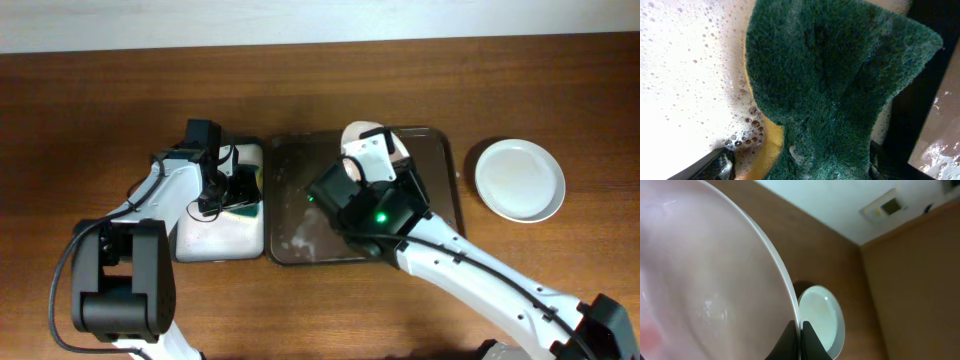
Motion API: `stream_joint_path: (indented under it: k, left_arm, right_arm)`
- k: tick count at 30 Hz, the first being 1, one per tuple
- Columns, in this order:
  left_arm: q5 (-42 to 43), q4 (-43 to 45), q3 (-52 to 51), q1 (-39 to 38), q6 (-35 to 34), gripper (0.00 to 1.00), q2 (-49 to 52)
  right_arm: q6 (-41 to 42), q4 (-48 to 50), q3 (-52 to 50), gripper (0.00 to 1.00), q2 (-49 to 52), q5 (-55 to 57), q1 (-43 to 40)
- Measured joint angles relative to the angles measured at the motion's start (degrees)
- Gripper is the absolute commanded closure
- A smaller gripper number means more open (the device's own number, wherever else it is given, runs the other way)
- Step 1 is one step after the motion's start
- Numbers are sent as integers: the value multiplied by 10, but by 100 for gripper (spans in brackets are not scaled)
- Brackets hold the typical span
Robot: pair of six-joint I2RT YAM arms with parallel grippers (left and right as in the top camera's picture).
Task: Clean dirty plates on tray and stack at the side
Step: 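Return the sponge to the foam tray and tilt the pink plate up, then carry the pink plate right and stack it on the plates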
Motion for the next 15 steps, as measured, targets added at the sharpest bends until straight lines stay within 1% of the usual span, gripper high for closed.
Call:
stream_joint_path:
  k: [5, 8, 9, 10, 11, 12, 14, 15]
  left_arm:
    - [0, 0, 0, 0, 0, 23, 0]
    - [0, 0, 0, 0, 0, 22, 0]
    - [0, 0, 0, 0, 0, 26, 0]
    - [0, 0, 0, 0, 0, 32, 0]
    - [0, 0, 0, 0, 0, 37, 0]
    - [-4, 0, 0, 0, 0, 36, 0]
    - [-23, -6, 0, 0, 0, 32, 0]
    - [-28, -12, 1, 0, 0, 30, 0]
  right_arm:
    - [0, 9, 0, 96, 0, 64, 2]
    - [0, 14, 0, 96, 0, 71, 2]
    - [0, 16, 0, 96, 0, 73, 2]
    - [0, 18, 0, 96, 0, 74, 2]
    - [0, 23, 0, 96, 0, 74, 2]
    - [0, 26, 0, 96, 0, 68, -5]
    - [10, 25, 0, 96, -1, 10, -72]
    - [16, 23, 0, 96, -2, -11, -91]
